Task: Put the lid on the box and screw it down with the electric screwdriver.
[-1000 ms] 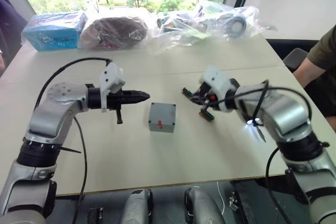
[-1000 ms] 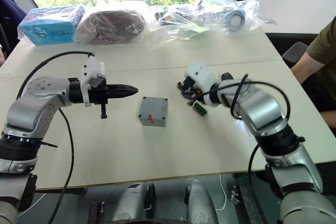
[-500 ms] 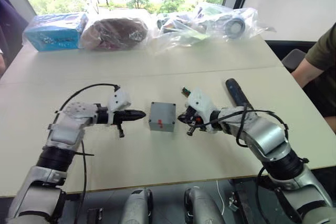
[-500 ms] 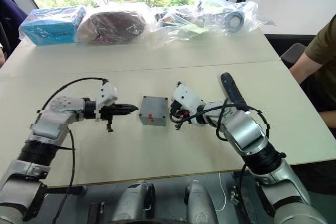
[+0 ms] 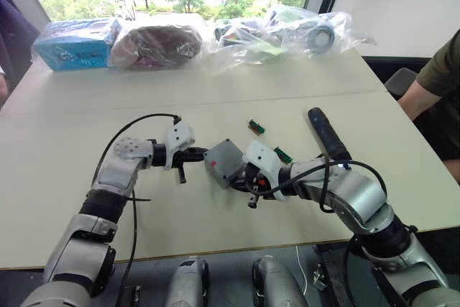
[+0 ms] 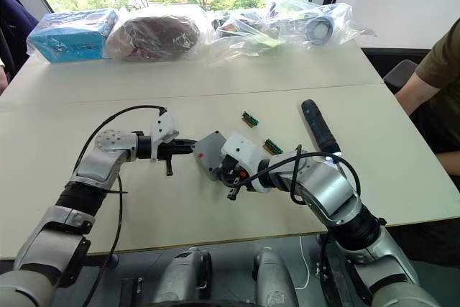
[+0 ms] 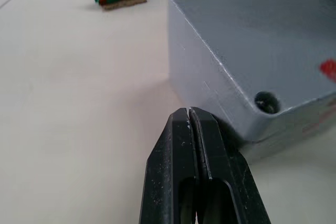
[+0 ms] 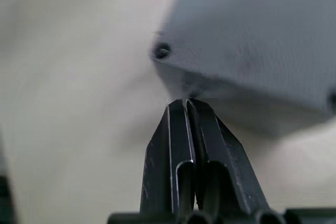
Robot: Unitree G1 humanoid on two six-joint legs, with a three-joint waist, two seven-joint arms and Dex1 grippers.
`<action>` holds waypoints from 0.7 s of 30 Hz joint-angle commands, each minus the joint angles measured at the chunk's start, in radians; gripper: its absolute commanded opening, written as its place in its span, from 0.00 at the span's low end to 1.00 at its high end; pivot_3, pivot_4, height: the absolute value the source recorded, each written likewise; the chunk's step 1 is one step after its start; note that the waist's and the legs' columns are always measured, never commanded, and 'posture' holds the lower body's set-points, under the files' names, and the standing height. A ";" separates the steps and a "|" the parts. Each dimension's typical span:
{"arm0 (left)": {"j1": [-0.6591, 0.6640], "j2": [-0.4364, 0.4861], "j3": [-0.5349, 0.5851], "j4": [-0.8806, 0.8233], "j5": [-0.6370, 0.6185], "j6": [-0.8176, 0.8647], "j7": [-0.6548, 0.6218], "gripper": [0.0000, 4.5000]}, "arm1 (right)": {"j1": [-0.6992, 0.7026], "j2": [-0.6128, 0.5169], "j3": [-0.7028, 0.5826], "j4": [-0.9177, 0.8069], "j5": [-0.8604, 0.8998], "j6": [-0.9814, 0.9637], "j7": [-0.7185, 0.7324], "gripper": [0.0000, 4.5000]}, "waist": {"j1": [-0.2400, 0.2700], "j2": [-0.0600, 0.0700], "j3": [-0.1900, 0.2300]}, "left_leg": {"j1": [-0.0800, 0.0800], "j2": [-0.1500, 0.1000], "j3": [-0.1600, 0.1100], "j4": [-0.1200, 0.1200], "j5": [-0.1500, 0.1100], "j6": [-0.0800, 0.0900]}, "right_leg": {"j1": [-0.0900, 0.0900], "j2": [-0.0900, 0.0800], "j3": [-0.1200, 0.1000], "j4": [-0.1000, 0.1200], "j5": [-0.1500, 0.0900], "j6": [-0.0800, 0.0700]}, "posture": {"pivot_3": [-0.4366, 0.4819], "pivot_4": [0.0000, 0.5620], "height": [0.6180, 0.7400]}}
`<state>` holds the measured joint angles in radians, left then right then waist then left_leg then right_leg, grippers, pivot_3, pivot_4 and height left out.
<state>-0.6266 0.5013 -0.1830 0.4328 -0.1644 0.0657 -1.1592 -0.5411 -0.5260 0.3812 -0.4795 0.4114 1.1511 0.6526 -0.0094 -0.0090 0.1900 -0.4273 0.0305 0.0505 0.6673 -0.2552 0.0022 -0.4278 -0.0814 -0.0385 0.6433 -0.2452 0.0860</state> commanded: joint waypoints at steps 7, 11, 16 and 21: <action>0.011 0.096 -0.005 0.018 0.049 -0.065 -0.095 0.00 | -0.022 -0.155 -0.044 -0.079 -0.015 -0.031 0.042 0.01 | -0.001 0.000 0.000 | 0.000 0.000 0.000 0.000 0.000 0.000 | 0.000 0.000 0.000 0.002 0.000 0.000 | 0.48 0.27 1.00; 0.056 0.147 -0.001 -0.032 0.031 -0.052 -0.139 0.00 | -0.039 -0.227 -0.083 -0.026 -0.046 -0.097 0.059 0.01 | -0.001 0.000 0.000 | 0.001 0.000 0.000 0.000 0.000 0.000 | -0.001 0.000 0.000 0.002 0.000 0.000 | 0.48 0.27 1.00; 0.120 0.159 0.011 -0.182 -0.041 0.054 -0.181 0.00 | -0.091 -0.162 -0.128 0.158 -0.079 -0.185 0.030 0.01 | -0.004 0.000 0.000 | 0.001 0.000 0.001 0.000 0.000 0.000 | -0.001 0.000 0.001 0.002 0.000 0.000 | 0.48 0.27 1.00; 0.142 0.122 0.011 -0.264 -0.043 0.106 -0.127 0.00 | -0.097 -0.058 -0.107 0.256 -0.095 -0.295 0.048 0.01 | 0.002 0.000 0.000 | 0.001 0.000 0.000 0.000 0.000 0.000 | -0.001 0.000 0.001 0.003 0.000 0.000 | 0.48 0.27 1.00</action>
<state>-0.4786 0.6226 -0.1834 0.2102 -0.1919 0.1619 -1.3028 -0.6305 -0.5925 0.2727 -0.2126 0.3264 0.9015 0.6917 -0.0071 -0.0094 0.1898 -0.4263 0.0307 0.0508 0.6676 -0.2552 0.0022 -0.4283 -0.0815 -0.0379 0.6462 -0.2453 0.0857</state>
